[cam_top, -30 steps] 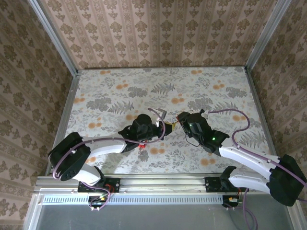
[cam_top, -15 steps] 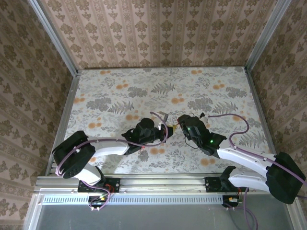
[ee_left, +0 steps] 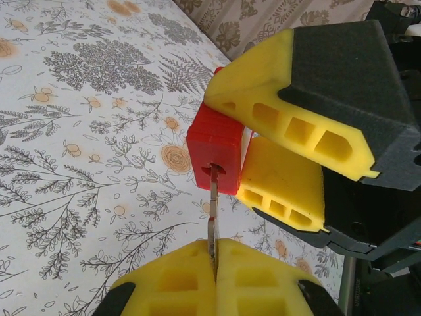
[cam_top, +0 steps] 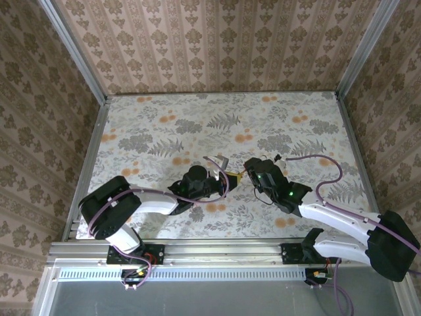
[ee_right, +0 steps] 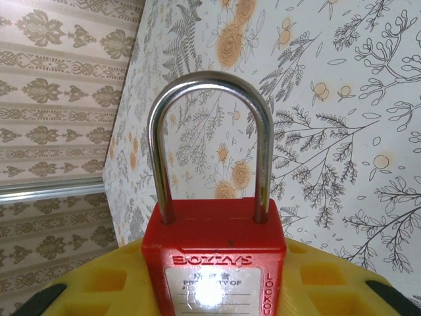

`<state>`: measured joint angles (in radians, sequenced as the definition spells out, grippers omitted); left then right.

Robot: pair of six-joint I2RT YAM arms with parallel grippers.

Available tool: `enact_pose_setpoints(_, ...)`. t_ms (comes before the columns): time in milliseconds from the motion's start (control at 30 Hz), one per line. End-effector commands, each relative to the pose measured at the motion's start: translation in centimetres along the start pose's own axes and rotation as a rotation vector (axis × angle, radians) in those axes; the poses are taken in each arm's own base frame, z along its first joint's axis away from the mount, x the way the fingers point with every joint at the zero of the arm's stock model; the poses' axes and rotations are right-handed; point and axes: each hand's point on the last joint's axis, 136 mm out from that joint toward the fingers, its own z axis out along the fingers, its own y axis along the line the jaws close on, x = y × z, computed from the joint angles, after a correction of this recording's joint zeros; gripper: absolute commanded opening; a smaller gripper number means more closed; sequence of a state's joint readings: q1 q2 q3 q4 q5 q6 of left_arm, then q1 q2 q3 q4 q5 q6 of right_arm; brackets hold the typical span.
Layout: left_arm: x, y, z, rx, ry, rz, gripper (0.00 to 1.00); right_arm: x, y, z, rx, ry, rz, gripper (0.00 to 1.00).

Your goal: Unlock with the key

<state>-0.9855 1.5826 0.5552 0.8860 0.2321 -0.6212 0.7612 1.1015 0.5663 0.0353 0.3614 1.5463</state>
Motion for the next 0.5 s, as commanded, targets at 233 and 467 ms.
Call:
enact_pose_setpoints(233, -11.8, -8.8, -2.7, 0.266, -0.394, 0.108, 0.00, 11.0, -0.5, -0.9, -0.027, 0.443, -0.053, 0.00)
enact_pose_setpoints(467, -11.4, -7.7, -3.2, 0.266, -0.401, 0.087, 0.00, 12.3, 0.8, -1.1, -0.036, 0.510, -0.100, 0.00)
